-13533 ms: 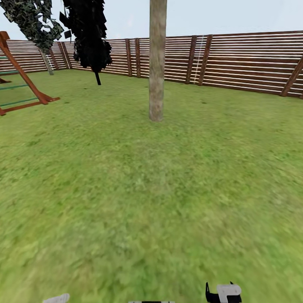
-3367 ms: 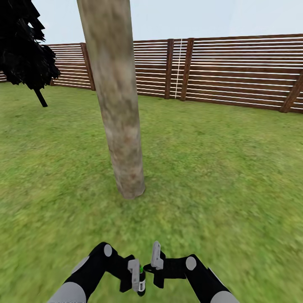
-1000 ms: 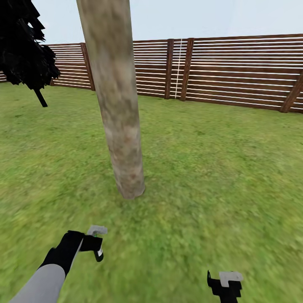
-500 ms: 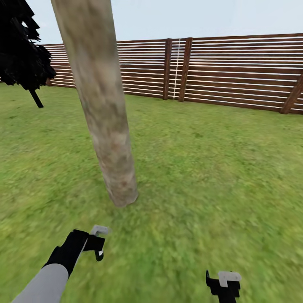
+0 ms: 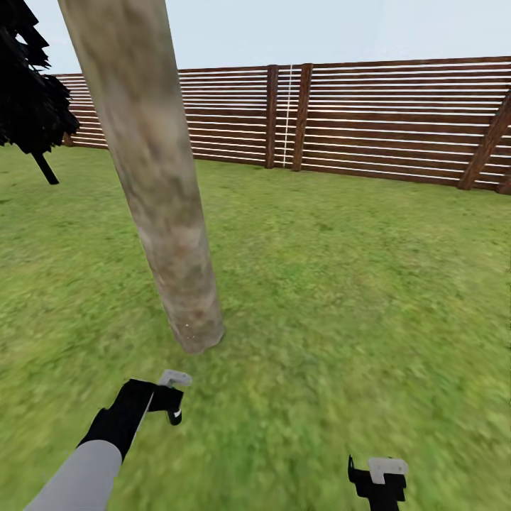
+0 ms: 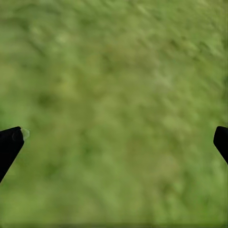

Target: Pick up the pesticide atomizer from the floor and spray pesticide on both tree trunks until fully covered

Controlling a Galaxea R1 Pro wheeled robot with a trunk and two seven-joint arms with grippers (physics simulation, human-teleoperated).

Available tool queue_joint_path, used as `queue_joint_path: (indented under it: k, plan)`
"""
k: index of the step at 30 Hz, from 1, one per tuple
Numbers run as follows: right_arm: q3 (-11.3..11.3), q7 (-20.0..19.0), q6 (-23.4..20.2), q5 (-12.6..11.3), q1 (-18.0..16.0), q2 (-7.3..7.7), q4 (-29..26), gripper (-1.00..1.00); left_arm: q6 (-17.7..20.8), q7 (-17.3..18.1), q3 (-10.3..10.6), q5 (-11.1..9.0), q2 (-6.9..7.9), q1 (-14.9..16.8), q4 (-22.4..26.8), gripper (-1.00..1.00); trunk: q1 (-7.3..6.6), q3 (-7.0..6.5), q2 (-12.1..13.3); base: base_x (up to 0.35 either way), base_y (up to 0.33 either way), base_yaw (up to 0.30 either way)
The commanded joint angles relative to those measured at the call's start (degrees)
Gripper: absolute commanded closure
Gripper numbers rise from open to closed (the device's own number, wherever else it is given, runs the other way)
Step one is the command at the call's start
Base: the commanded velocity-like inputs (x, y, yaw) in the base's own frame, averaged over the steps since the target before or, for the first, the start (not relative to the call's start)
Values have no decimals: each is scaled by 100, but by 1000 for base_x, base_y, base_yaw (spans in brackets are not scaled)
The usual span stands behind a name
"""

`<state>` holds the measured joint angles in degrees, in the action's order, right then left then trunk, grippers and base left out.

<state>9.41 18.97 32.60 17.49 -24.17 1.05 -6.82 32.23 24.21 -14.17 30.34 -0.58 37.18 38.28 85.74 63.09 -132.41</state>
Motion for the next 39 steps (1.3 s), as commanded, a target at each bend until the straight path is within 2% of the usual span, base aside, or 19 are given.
queue_joint_path:
  k: [1, 4, 7, 9, 10, 12, 14, 18, 20, 21, 23, 25, 28, 29, 31, 33, 35, 36, 39]
  plan:
    - [-1, 1, -1, 0, 0, 0, 0, -100, -15, -3, -1, 61, -119, 2, 37, 100, 0, 0, 0, 0, 0, -3]
    - [-1, 1, -2, 0, 0, 0, 2, -100, -13, -4, -23, 64, -127, 40, 85, 100, 0, 0, 0, -148, 50, -1]
    - [-1, 1, 0, 2, 0, 0, 3, -100, 0, 3, -56, 77, 79, 49, 254, 100, 0, 0, 0, -186, 57, 0]
    - [-1, 1, -2, 6, 0, 0, 3, -100, 0, 4, -26, 77, 106, 45, 277, 100, 0, 0, 0, -36, 10, 0]
    - [-1, 1, -1, 4, 0, 2, 4, -100, -7, -1, -17, 63, 56, 52, 282, 100, 0, 0, 0, -10, 3, 0]
    - [-1, 1, -2, 8, 0, 7, 4, -100, -13, -10, -9, 70, -196, 59, 288, 100, 0, 0, 0, -3, 1, 0]
    - [-1, 1, -4, 9, 0, 14, 5, -100, -10, -8, -28, 69, -223, 86, 298, 100, 0, 0, 0, -1, 0, 0]
    - [-1, 0, -8, 9, 0, 12, 5, -100, -1, 9, -68, 35, 280, 170, 354, 100, 0, 0, 0, -28, 9, 0]
    - [-1, 1, -8, 9, 0, 13, 5, -100, -10, 5, -45, 27, 348, 147, 360, 100, 0, 0, 0, -247, 77, 0]
    - [-1, 1, -8, 9, 0, 11, 5, -100, -12, 2, -35, 22, 290, 148, 361, 100, 0, 0, 0, -219, 56, 0]
    - [-1, 1, -8, 9, 0, 13, 5, -100, -14, -3, -17, 39, 10, 166, 361, 100, 0, 0, 0, -85, 22, 0]
    - [-1, 1, -8, 9, 0, 17, 5, -100, -10, -4, -9, 47, -171, 208, 370, 100, 0, 0, 0, -20, 5, 0]
    - [-1, -1, -8, 9, 0, 13, 5, -100, 6, 3, -40, 45, -96, 299, 483, 100, 0, 0, 0, -3, 1, 0]
    - [-1, -4, -8, 9, 0, 13, 5, -100, 21, 9, -57, 47, -12, 344, 609, 100, 0, 0, 0, 0, 0, 0]
    - [-1, -5, -8, 9, 0, 13, 5, -100, 262, 14, -28, 33, 62, 369, 715, 100, 0, 0, 0, 0, 0, 0]
    - [-1, -4, -8, 9, 0, 16, 5, -100, 411, 18, 39, 33, -63, 376, 739, 100, 0, 0, 0, 0, 0, 0]
    - [-1, -3, -8, 9, 0, 17, 5, -100, 476, 4, 305, 51, -420, 394, 765, 100, 0, 0, 0, 0, 0, 0]
    - [-1, -3, -8, 9, 0, 17, 5, -100, 493, -1, 394, 48, -495, 441, 831, 100, 0, 0, 0, 0, 0, 0]
    - [-1, -5, -8, 9, 0, 18, 5, -100, 526, 5, 353, 42, -380, 511, 981, 100, 0, 0, 0, 0, 0, 0]
